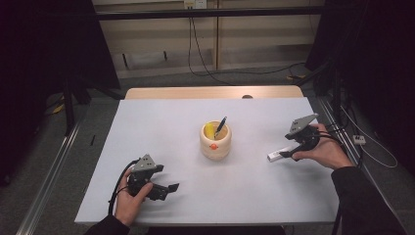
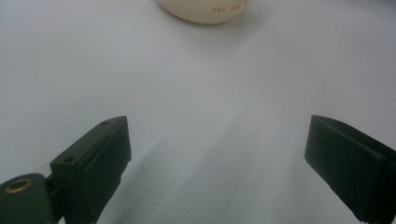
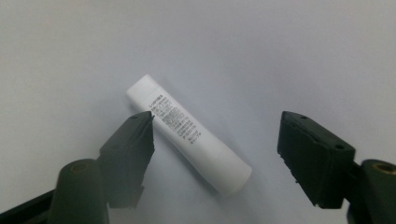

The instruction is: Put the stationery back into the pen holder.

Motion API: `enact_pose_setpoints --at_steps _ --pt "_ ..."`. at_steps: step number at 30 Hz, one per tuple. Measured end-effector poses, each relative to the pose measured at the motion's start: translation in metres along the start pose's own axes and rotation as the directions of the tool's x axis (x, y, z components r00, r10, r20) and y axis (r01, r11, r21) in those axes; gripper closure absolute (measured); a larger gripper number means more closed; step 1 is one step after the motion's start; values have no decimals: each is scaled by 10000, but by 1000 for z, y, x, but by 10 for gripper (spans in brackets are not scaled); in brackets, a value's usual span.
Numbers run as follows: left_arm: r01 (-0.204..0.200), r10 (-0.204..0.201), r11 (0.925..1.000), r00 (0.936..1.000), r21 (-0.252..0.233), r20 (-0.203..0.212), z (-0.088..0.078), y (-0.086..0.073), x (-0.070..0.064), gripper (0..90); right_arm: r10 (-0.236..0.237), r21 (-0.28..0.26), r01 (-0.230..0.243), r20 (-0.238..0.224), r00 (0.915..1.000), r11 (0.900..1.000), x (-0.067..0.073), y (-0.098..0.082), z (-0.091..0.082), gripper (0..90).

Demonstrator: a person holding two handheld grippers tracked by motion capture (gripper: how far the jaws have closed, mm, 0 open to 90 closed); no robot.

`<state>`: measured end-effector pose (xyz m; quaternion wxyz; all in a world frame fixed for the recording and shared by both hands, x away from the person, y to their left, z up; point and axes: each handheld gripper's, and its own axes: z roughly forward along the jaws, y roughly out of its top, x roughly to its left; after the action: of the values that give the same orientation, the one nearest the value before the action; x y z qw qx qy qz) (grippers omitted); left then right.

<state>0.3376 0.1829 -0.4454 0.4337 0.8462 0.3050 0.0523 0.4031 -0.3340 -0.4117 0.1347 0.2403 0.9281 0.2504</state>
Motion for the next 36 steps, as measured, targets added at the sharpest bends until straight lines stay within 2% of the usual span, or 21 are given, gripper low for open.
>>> enact_pose_setpoints --at_steps 2,6,10,14,19,22,27,36 --pt "-3 3 10000 10000 -13 7 0 0 0 73 -418 275 419 -39 9991 9987 0 3 1 281" --pt "-8 8 10000 10000 -1 -29 0 0 0 73 -755 833 758 -57 9971 9936 -1 5 4 287" --pt "-4 4 10000 10000 -29 -24 0 0 0 73 -987 1036 1003 -212 9949 9895 -2 4 6 319" --pt "-38 38 10000 10000 44 -20 0 0 0 73 -1529 1308 1563 -359 9876 9790 -1 3 9 366" --pt "-33 33 10000 10000 75 -30 1 -1 0 73 -1685 1406 1719 -362 9850 9750 -3 0 11 376" --pt "-31 31 10000 10000 88 -26 1 -1 0 73 -1955 1582 2011 -503 9794 9667 -4 0 14 399" --pt "-48 48 10000 10000 71 -52 0 -1 0 73 -2118 1683 2216 -741 9745 9605 -3 1 19 450" --pt "-15 15 10000 10000 13 -61 0 -1 0 73 -1789 1591 1947 -1084 9779 9679 -6 -2 22 528"
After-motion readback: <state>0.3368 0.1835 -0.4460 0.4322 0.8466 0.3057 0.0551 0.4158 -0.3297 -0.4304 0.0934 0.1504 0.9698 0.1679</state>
